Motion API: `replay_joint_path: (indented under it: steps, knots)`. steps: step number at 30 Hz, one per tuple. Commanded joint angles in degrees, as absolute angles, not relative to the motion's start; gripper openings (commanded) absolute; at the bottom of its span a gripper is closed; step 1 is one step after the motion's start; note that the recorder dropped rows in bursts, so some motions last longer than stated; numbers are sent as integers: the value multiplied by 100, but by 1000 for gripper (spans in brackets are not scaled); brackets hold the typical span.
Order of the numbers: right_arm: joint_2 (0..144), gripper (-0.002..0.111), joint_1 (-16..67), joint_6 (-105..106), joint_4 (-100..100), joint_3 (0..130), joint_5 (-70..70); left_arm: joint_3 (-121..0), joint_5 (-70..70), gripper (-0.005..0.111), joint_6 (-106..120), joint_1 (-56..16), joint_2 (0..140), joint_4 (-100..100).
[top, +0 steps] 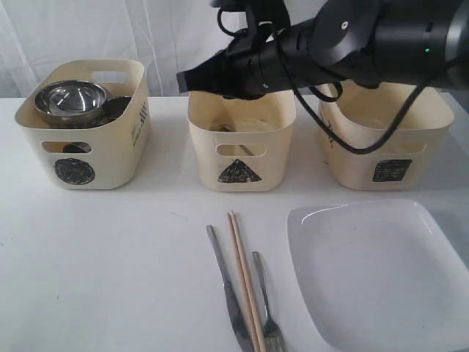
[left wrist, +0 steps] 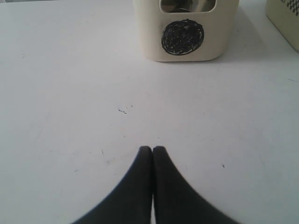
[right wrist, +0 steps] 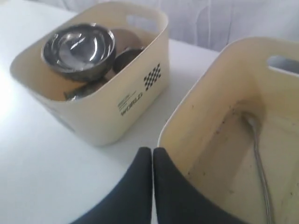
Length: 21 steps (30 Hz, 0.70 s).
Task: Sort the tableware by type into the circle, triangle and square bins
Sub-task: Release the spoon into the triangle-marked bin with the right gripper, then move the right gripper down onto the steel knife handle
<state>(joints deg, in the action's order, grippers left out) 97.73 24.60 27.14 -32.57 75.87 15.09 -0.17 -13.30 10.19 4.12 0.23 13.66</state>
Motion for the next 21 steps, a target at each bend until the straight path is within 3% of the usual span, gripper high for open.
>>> replay_joint_path:
  steps: [1, 14, 21]
  knots:
    - [9670, 0, 2433, 2834, -2775, 7590, 2352, 0, -1341, 0, 1033, 387, 0, 1380]
    - [9241, 0, 2965, 2770, -2271, 7449, 4346, 0, -1341, 0, 1033, 387, 0, 1380]
    - [8680, 0, 3362, 1679, 275, 7120, 4593, 0, -1341, 0, 1033, 387, 0, 1380]
